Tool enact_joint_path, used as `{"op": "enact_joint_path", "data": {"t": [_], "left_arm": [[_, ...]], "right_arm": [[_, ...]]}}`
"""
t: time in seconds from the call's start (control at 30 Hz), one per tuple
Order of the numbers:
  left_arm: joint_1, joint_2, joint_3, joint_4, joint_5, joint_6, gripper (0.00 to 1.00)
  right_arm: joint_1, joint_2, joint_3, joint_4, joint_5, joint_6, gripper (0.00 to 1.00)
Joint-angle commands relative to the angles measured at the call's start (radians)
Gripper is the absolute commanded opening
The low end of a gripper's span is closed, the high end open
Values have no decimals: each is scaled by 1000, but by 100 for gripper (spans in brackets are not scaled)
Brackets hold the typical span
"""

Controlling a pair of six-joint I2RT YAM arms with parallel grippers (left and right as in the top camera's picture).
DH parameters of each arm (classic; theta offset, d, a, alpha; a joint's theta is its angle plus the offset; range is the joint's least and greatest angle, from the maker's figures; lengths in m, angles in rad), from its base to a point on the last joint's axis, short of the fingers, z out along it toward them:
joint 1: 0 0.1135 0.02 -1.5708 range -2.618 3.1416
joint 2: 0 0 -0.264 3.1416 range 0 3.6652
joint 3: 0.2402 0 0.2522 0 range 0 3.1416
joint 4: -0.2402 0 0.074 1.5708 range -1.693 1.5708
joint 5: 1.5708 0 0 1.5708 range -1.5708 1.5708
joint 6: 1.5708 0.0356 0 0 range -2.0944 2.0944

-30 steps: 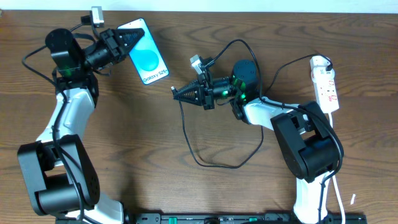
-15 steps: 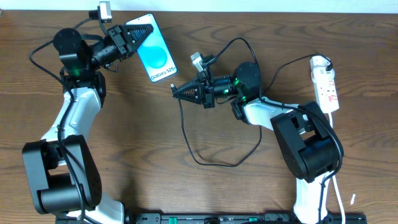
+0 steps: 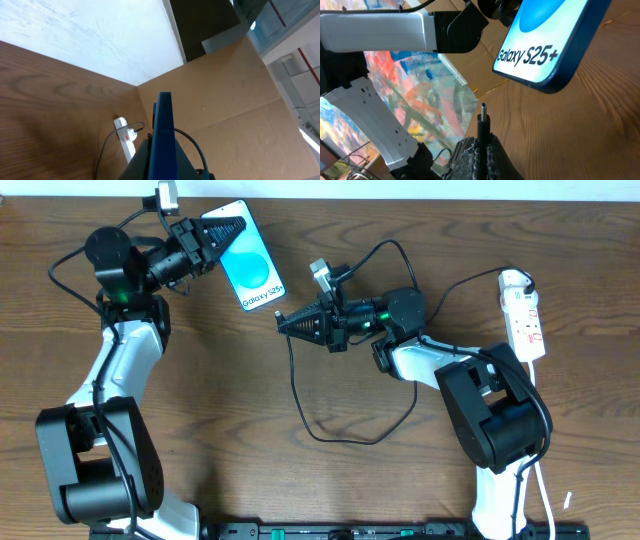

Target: Plug charger to phone and switch on socket

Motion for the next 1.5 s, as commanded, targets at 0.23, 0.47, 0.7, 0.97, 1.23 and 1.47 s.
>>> {"op": "enact_joint_path", "data": {"t": [0.23, 0.47, 0.7, 0.97, 1.23, 1.47], "left_arm": [[1, -24, 6, 40, 59, -22, 8], [1, -24, 6, 40, 65, -22, 7], [1, -24, 6, 40, 63, -26, 7], [1, -24, 6, 40, 46, -63, 7], [1, -24, 6, 39, 47, -82, 7], [1, -24, 6, 40, 66, -85, 8]], "right_arm": [[21, 8, 10, 6, 57, 53, 1], [22, 8, 10, 41, 71, 93, 1], [41, 8, 10, 41, 71, 89, 1], [46, 8, 10, 40, 71, 82, 1], [46, 8, 10, 40, 76, 82, 1], [46, 8, 10, 40, 87, 86, 1]]}}
